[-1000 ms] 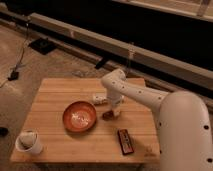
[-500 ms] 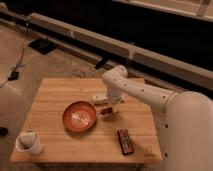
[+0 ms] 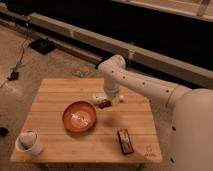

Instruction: Place the pepper in the ceramic bowl

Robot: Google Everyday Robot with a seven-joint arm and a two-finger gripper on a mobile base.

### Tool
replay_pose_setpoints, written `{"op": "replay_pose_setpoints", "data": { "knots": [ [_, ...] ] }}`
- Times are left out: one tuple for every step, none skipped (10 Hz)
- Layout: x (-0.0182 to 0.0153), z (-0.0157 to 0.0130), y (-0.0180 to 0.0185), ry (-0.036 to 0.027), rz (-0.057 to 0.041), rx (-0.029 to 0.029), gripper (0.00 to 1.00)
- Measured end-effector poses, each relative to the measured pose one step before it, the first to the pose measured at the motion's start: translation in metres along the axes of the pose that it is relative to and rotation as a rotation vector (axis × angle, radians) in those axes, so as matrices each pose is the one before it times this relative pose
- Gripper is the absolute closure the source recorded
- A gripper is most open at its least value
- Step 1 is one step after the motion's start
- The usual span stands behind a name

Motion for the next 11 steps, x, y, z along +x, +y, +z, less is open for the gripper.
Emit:
{"op": "replay_pose_setpoints", "data": {
  "knots": [
    [-0.00916, -0.00126, -0.00398, 0.00306, -0.01191, -0.00344, 1.0],
    [-0.05066, -0.00741, -0.02113, 0.0166, -0.07705, -0.05371, 1.0],
    [-0.00812, -0.00213, -0.00171, 0.00947, -0.02983, -0.02573, 1.0],
    [-0.00287, 0.00149, 0.0002, 0.00318, -0.00607, -0.00285, 1.0],
    [-0.00107, 0.00518, 0.00253, 0.01141, 0.0066, 0.0015, 1.0],
    [-0.00688, 0.00209, -0.00149, -0.00049, -0.0012, 0.00543, 1.0],
    [-0.00577, 0.00002, -0.00637, -0.00006, -0.00142, 0.0054, 0.96],
    [-0.00568, -0.00115, -0.00543, -0.00031, -0.00431, -0.0002, 0.9],
    [-0.00313, 0.00031, -0.0019, 0.00426, -0.00511, -0.00559, 0.75],
    [0.0015, 0.00296, 0.00448, 0.0062, 0.00018, -0.00545, 0.66],
    [-0.00148, 0.00072, 0.00127, 0.00126, -0.00203, -0.00075, 0.6]
  ]
}}
